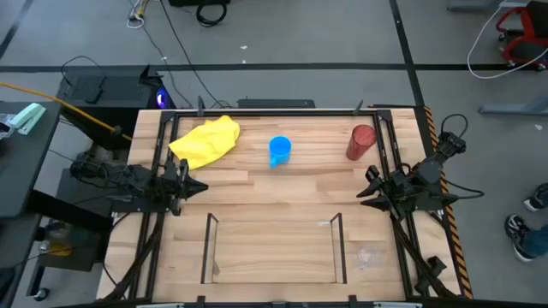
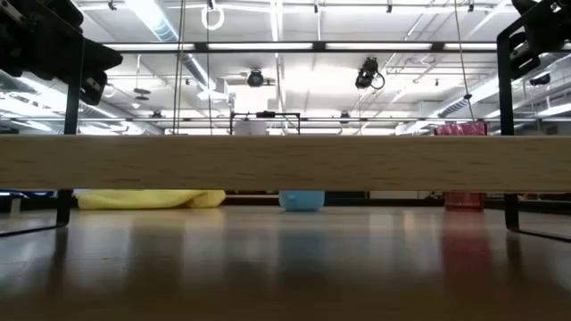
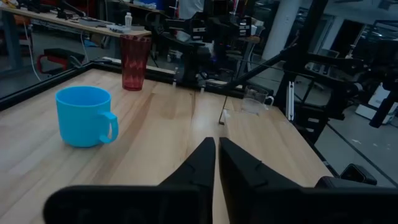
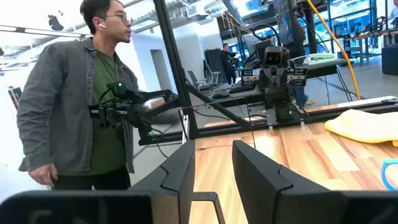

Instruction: Stack small to large cups/mugs on shelf

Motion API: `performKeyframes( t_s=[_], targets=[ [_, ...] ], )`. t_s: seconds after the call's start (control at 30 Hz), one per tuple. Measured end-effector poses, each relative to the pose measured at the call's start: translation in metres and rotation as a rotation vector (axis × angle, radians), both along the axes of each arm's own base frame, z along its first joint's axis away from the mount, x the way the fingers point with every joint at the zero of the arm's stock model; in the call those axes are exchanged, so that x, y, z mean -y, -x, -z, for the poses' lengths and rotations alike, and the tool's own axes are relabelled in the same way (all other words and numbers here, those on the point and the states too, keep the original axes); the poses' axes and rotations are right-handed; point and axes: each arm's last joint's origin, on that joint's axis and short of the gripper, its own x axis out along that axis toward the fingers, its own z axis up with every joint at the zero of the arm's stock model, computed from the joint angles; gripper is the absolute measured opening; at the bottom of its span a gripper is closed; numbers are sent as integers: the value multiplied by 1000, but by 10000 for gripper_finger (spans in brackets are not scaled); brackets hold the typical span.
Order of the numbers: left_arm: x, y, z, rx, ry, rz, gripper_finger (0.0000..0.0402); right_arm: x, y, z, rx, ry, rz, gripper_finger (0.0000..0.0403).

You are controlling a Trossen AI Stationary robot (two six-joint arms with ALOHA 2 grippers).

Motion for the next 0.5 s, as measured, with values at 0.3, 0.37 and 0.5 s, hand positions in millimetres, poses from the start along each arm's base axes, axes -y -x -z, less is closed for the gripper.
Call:
performKeyframes(
  t_s=[0.3, 0.37, 0.5],
  targets=[
    [0, 0, 0, 0, 0, 0, 34, 0, 0, 0, 0, 0, 0, 115],
    [0, 0, 0, 0, 0, 0, 36, 0, 0, 0, 0, 0, 0, 115],
    [0, 0, 0, 0, 0, 0, 33, 0, 0, 0, 0, 0, 0, 115]
  ],
)
